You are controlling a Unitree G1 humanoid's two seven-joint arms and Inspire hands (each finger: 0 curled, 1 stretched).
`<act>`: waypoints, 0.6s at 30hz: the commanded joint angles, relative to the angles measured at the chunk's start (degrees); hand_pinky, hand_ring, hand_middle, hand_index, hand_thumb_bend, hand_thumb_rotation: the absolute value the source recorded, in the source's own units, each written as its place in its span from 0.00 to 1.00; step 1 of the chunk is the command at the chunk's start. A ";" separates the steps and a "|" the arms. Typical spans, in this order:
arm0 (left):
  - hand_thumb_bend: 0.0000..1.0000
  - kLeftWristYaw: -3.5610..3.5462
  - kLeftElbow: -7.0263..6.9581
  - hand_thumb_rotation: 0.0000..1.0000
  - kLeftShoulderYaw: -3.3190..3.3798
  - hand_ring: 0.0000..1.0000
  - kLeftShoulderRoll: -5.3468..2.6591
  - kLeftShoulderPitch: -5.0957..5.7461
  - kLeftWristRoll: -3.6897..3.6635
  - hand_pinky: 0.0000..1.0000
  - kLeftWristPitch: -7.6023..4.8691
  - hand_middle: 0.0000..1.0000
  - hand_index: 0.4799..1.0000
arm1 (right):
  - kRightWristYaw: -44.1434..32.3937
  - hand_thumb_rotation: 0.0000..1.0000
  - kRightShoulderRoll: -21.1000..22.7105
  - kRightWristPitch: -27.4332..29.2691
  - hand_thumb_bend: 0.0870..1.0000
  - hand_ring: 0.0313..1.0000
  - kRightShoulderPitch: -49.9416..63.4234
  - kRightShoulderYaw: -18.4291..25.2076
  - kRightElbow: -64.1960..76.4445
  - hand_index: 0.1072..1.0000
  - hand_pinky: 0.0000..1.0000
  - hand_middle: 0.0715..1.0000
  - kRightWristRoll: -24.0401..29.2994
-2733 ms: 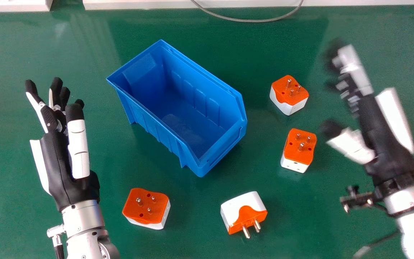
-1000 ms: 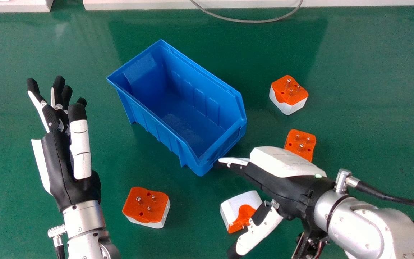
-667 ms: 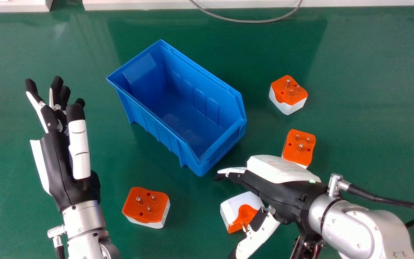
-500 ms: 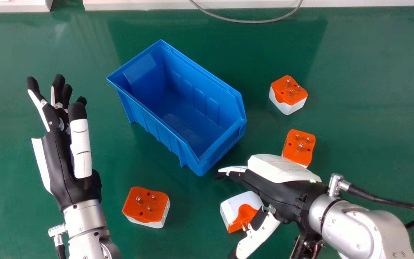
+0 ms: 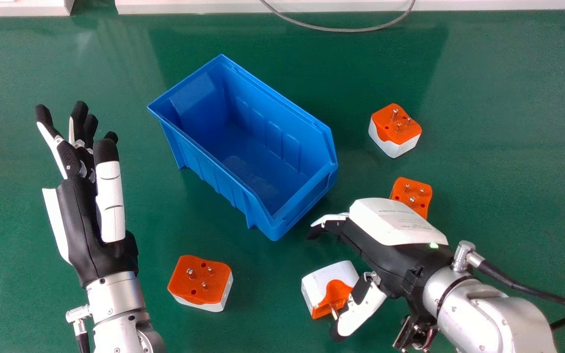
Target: Pick all objects and put in blue box
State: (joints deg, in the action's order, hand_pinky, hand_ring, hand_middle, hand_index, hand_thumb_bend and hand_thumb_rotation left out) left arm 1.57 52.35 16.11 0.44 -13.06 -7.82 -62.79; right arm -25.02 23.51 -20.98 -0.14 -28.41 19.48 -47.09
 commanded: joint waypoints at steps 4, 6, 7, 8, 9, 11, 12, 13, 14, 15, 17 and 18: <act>0.78 0.02 -0.98 0.82 -0.19 0.95 0.11 -0.42 0.37 0.89 -0.44 0.96 0.93 | 2.51 0.00 -0.68 2.70 0.70 0.74 0.93 1.15 -3.68 0.69 0.58 0.79 1.82; 0.78 0.30 -1.10 0.82 -0.23 0.95 0.18 -0.35 0.76 0.89 -0.28 0.96 0.93 | 3.20 0.00 -0.79 3.53 0.70 0.74 0.71 0.95 -5.21 0.69 0.58 0.79 2.01; 0.78 0.46 -1.21 0.83 -0.26 0.95 0.22 -0.30 1.01 0.89 -0.24 0.96 0.94 | 3.53 0.00 -0.86 3.98 0.70 0.74 0.60 0.84 -5.97 0.68 0.58 0.79 2.10; 0.79 0.58 -1.29 0.83 -0.28 0.95 0.24 -0.27 1.17 0.89 -0.23 0.96 0.94 | 3.75 0.00 -0.92 4.32 0.70 0.74 0.54 0.81 -6.48 0.68 0.57 0.79 2.15; 0.79 0.54 -1.32 0.83 -0.27 0.95 0.19 -0.29 1.04 0.88 -0.14 0.96 0.94 | 3.81 0.00 -0.86 4.68 0.70 0.74 0.28 0.47 -7.29 0.68 0.57 0.79 1.81; 0.80 0.44 -1.24 0.82 -0.19 0.95 0.10 -0.41 0.80 0.88 -0.12 0.96 0.93 | 4.07 0.00 -0.72 5.42 0.70 0.74 -0.16 -0.13 -8.72 0.68 0.58 0.81 1.16; 0.80 0.44 -1.19 0.82 -0.18 0.95 0.15 -0.44 0.87 0.88 -0.11 0.96 0.93 | 4.32 0.00 -0.64 5.77 0.70 0.75 -0.42 -0.49 -9.51 0.68 0.58 0.81 0.71; 0.80 0.37 -1.20 0.82 -0.20 0.95 0.19 -0.44 0.87 0.88 -0.05 0.96 0.93 | 4.61 0.00 -0.61 6.06 0.71 0.75 -0.69 -0.85 -10.40 0.68 0.60 0.81 0.31; 0.80 0.38 -1.24 0.82 -0.21 0.95 0.16 -0.42 0.89 0.88 -0.03 0.96 0.93 | 4.81 0.00 -0.58 6.35 0.71 0.75 -0.95 -1.14 -11.36 0.68 0.60 0.81 -0.12; 0.80 0.47 -1.31 0.82 -0.21 0.95 0.14 -0.37 0.97 0.89 -0.01 0.96 0.93 | 4.98 0.00 -0.56 6.55 0.72 0.75 -1.17 -1.42 -12.29 0.68 0.62 0.82 -0.55; 0.80 0.46 -1.34 0.82 -0.20 0.95 0.12 -0.33 0.95 0.89 -0.12 0.96 0.93 | 5.58 0.00 -0.73 6.81 0.72 0.75 -1.33 -1.86 -13.95 0.68 0.62 0.82 -1.24; 0.80 0.24 -1.38 0.82 -0.23 0.95 0.13 -0.26 0.79 0.89 -0.09 0.96 0.93 | 5.91 0.00 -0.87 6.78 0.72 0.75 -1.33 -2.13 -14.71 0.68 0.63 0.82 -1.63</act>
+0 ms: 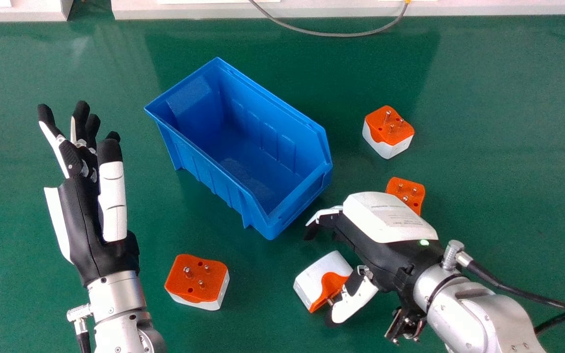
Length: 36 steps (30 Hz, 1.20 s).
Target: Pick all objects and put in blue box
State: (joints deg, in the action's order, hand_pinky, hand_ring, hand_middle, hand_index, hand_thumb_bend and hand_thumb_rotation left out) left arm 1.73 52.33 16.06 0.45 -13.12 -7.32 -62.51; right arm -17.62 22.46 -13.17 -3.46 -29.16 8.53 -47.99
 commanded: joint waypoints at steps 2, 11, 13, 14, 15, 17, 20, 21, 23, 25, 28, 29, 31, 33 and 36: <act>0.80 -0.17 -1.32 0.82 -0.23 0.95 0.19 -0.14 0.20 0.89 -0.51 0.96 0.94 | -1.34 0.00 0.03 -1.19 0.74 0.77 1.99 -1.73 -4.51 0.69 0.67 0.83 -0.98; 0.79 -0.20 -1.33 0.82 -0.14 0.96 0.03 0.09 0.07 0.89 -0.59 0.96 0.94 | -2.39 0.00 -0.77 -2.33 0.77 0.81 2.27 -2.39 -5.38 0.71 0.71 0.86 -1.65; 0.79 -0.07 -1.28 0.82 -0.17 0.96 0.06 0.20 0.36 0.89 -0.77 0.96 0.94 | -2.41 0.00 -2.05 -3.41 0.76 0.80 2.86 -1.47 -5.55 0.71 0.70 0.85 -0.14; 0.79 0.00 -1.30 0.82 -0.19 0.96 0.07 0.27 0.48 0.89 -0.78 0.96 0.94 | -2.29 0.00 -2.42 -3.53 0.76 0.80 3.02 -1.20 -5.73 0.71 0.70 0.85 0.39; 0.79 0.19 -1.31 0.82 -0.17 0.96 0.06 0.33 0.67 0.89 -0.84 0.96 0.94 | -1.86 0.00 -2.57 -3.10 0.76 0.80 3.09 -1.07 -6.09 0.71 0.70 0.85 0.71; 0.79 0.10 -1.37 0.82 -0.19 0.96 0.01 0.44 0.57 0.89 -0.91 0.96 0.94 | -0.74 0.00 -2.63 -1.86 0.76 0.80 3.18 -0.88 -6.77 0.71 0.70 0.85 1.12; 0.79 0.04 -1.64 0.82 -0.22 0.96 -0.10 0.62 0.44 0.89 -0.84 0.97 0.94 | 1.57 0.00 -2.79 -0.81 0.75 0.77 3.35 -0.85 -7.49 0.70 0.66 0.83 1.01; 0.79 0.11 -1.66 0.82 -0.22 0.96 -0.09 0.65 0.54 0.89 -0.88 0.97 0.94 | 1.78 0.00 -2.86 -0.87 0.65 0.63 3.30 -0.86 -7.50 0.62 0.54 0.70 1.01; 0.78 -0.02 -1.72 0.83 -0.21 0.95 -0.14 0.70 0.34 0.89 -0.88 0.96 0.94 | 2.30 0.00 -2.97 -0.69 0.58 0.54 3.24 -0.77 -7.60 0.56 0.47 0.62 1.25; 0.78 -0.43 -1.77 0.83 -0.23 0.95 -0.17 0.72 -0.09 0.89 -0.71 0.96 0.94 | 2.93 0.00 -3.09 -0.44 0.52 0.46 3.33 -0.67 -7.55 0.51 0.40 0.54 1.55; 0.78 -0.33 -1.53 0.82 -0.15 0.96 -0.11 0.62 0.03 0.89 -0.87 0.96 0.94 | 2.96 0.00 -3.00 -0.29 0.50 0.42 3.52 -0.54 -6.92 0.49 0.36 0.50 1.93; 0.78 -0.24 -1.47 0.82 -0.14 0.96 -0.07 0.59 0.14 0.89 -0.92 0.96 0.94 | 2.96 0.00 -2.95 -0.16 0.49 0.41 3.57 -0.45 -6.73 0.48 0.35 0.49 2.12; 0.77 -0.17 -1.31 0.82 -0.12 0.96 0.00 0.54 0.31 0.89 -1.05 0.96 0.94 | 3.40 0.00 -2.78 0.35 0.48 0.39 3.63 -0.28 -6.58 0.47 0.33 0.48 2.46; 0.77 -0.05 -1.18 0.82 -0.10 0.96 0.02 0.47 0.45 0.89 -1.12 0.96 0.94 | 3.40 0.00 -2.72 0.30 0.48 0.39 3.64 -0.08 -6.29 0.47 0.33 0.48 2.69; 0.77 -0.10 -1.19 0.82 -0.10 0.96 -0.04 0.41 0.31 0.89 -1.04 0.97 0.94 | 3.66 0.00 -2.38 0.97 0.47 0.39 3.72 0.24 -5.71 0.46 0.33 0.47 2.97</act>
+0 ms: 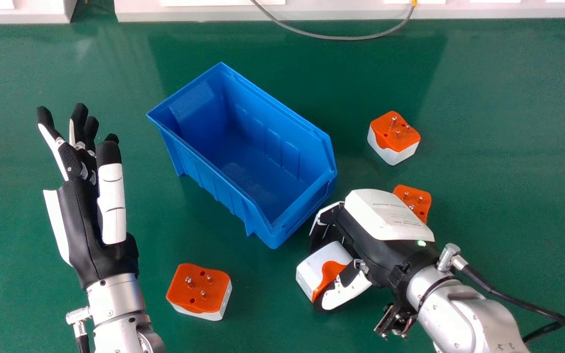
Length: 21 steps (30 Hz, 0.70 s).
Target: Pick all objects and put in blue box
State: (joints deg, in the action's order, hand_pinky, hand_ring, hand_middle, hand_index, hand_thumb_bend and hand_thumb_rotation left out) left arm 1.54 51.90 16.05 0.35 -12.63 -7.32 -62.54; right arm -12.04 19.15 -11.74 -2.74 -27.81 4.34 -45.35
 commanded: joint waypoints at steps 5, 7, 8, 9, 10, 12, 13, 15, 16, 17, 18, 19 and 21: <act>0.77 0.26 -0.74 0.83 -0.13 0.96 0.09 0.04 0.61 0.89 -1.05 0.97 0.94 | -1.68 0.00 1.19 0.42 0.47 0.38 3.32 -0.52 -0.55 0.45 0.35 0.47 1.01; 0.77 0.16 -0.72 0.83 -0.11 0.96 0.05 0.00 0.45 0.89 -1.03 0.97 0.94 | -1.84 0.00 1.35 0.64 0.47 0.38 3.35 -0.42 -0.14 0.44 0.35 0.47 1.00; 0.77 0.25 -0.75 0.83 -0.09 0.96 0.01 0.00 0.47 0.89 -1.01 0.97 0.94 | -1.60 0.00 1.44 1.17 0.47 0.38 3.45 -0.25 -0.02 0.44 0.36 0.47 1.23; 0.77 0.42 -0.78 0.83 -0.06 0.96 -0.01 0.01 0.58 0.89 -0.98 0.97 0.94 | -1.58 0.00 1.59 1.56 0.47 0.38 3.48 -0.17 0.16 0.44 0.36 0.47 1.25; 0.77 0.67 -0.75 0.83 -0.02 0.96 0.03 0.01 0.83 0.89 -1.02 0.96 0.94 | -1.55 0.00 1.72 1.88 0.47 0.38 3.53 -0.08 0.38 0.44 0.36 0.47 1.23; 0.78 0.89 -0.75 0.83 -0.07 0.95 0.08 0.09 1.16 0.88 -1.12 0.96 0.93 | -1.43 0.00 2.07 2.35 0.47 0.38 3.79 0.17 1.36 0.44 0.36 0.48 1.15; 0.78 0.73 -0.87 0.83 -0.13 0.95 0.05 0.15 0.97 0.88 -1.00 0.96 0.93 | -1.35 0.00 2.26 2.62 0.47 0.38 3.96 0.36 1.92 0.44 0.37 0.48 1.22; 0.78 0.76 -1.10 0.83 -0.20 0.96 0.00 0.30 0.96 0.89 -0.82 0.96 0.94 | -0.85 0.00 2.91 3.35 0.47 0.39 4.78 1.25 4.14 0.43 0.37 0.48 1.22; 0.78 0.83 -1.18 0.83 -0.21 0.96 -0.03 0.34 0.99 0.89 -0.77 0.96 0.94 | -0.79 0.00 3.13 3.52 0.47 0.39 5.06 1.55 4.89 0.43 0.37 0.48 1.18; 0.78 0.88 -1.20 0.83 -0.20 0.96 -0.07 0.33 0.95 0.89 -0.79 0.97 0.94 | -0.82 0.00 3.45 3.64 0.47 0.39 5.42 2.05 6.15 0.43 0.37 0.48 1.12; 0.78 0.88 -1.20 0.83 -0.19 0.96 -0.10 0.31 0.89 0.89 -0.82 0.97 0.94 | -0.89 0.00 3.70 3.70 0.47 0.39 5.72 2.48 7.18 0.44 0.36 0.48 1.15; 0.78 0.74 -1.25 0.83 -0.21 0.96 -0.14 0.31 0.69 0.89 -0.81 0.97 0.94 | -0.97 0.00 3.94 3.76 0.46 0.39 6.09 3.01 8.38 0.44 0.36 0.47 1.29; 0.77 0.42 -1.19 0.83 -0.26 0.96 -0.18 0.27 0.33 0.89 -0.90 0.96 0.94 | -0.72 0.00 4.33 4.19 0.46 0.40 6.82 4.08 10.50 0.44 0.35 0.47 1.54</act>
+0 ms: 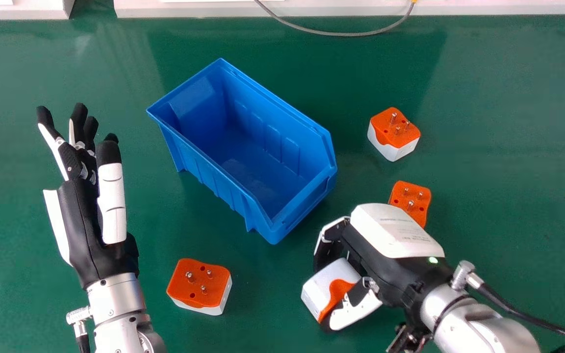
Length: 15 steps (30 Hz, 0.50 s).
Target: Pick all objects and put in blue box
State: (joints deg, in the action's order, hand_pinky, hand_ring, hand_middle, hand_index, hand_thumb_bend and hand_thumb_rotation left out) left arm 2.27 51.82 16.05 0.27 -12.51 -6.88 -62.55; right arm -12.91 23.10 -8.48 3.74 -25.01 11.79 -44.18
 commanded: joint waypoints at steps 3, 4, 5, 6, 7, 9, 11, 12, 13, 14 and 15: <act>0.76 -0.24 -0.92 0.83 -0.21 0.96 -0.06 0.05 0.05 0.89 -1.13 0.96 0.93 | 0.59 0.00 0.66 1.36 0.46 0.40 1.29 2.68 5.69 0.45 0.35 0.46 0.74; 0.75 -0.36 -0.90 0.83 -0.19 0.96 -0.08 -0.01 -0.10 0.89 -1.10 0.96 0.93 | 0.73 0.00 0.74 1.61 0.45 0.39 1.54 3.08 6.42 0.45 0.35 0.45 0.87; 0.75 -0.25 -0.85 0.83 -0.14 0.96 -0.08 -0.07 -0.03 0.89 -1.08 0.96 0.93 | 0.41 0.00 0.75 1.51 0.45 0.39 1.74 3.46 7.24 0.46 0.34 0.45 1.05; 0.75 -0.16 -0.86 0.83 -0.10 0.96 -0.11 -0.09 0.02 0.89 -1.04 0.96 0.93 | 0.37 0.00 0.73 1.58 0.45 0.39 1.92 3.86 7.96 0.46 0.34 0.45 1.24; 0.74 0.03 -0.93 0.83 -0.09 0.96 -0.13 -0.06 0.22 0.89 -0.96 0.96 0.93 | 0.38 0.00 0.77 1.71 0.45 0.39 2.03 4.16 8.52 0.46 0.34 0.45 1.31; 0.74 0.33 -0.82 0.83 -0.11 0.96 -0.01 -0.09 0.68 0.89 -0.98 0.96 0.93 | 0.69 0.00 0.81 2.12 0.45 0.39 2.27 4.95 9.70 0.46 0.34 0.45 1.73; 0.74 0.62 -0.80 0.83 -0.18 0.96 0.08 -0.10 1.00 0.89 -0.92 0.96 0.93 | 0.57 0.00 0.77 2.19 0.45 0.39 2.44 5.66 10.71 0.46 0.34 0.44 2.04; 0.75 0.89 -0.68 0.83 -0.18 0.96 0.13 -0.15 1.25 0.89 -1.01 0.96 0.93 | 0.72 0.00 0.71 2.41 0.45 0.39 2.53 6.02 11.04 0.46 0.34 0.45 2.15; 0.75 0.94 -0.63 0.84 -0.20 0.96 0.10 -0.22 1.25 0.89 -1.10 0.96 0.93 | 0.52 0.00 0.66 2.40 0.45 0.39 2.58 6.36 11.41 0.46 0.34 0.45 2.30; 0.75 0.94 -0.59 0.84 -0.24 0.96 0.14 -0.26 1.27 0.89 -1.11 0.96 0.93 | 0.41 0.00 0.59 2.40 0.45 0.39 2.64 6.69 11.77 0.46 0.34 0.45 2.35; 0.75 1.24 -0.52 0.84 -0.24 0.96 0.22 -0.30 1.60 0.89 -1.05 0.96 0.93 | 0.31 0.00 0.54 2.42 0.45 0.39 2.68 7.02 12.10 0.46 0.34 0.45 2.45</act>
State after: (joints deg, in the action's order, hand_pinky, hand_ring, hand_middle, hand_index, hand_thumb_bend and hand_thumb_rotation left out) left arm 2.90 51.83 16.02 0.22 -12.54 -6.52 -62.58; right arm -12.83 23.78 -6.87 6.42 -19.09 21.54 -42.38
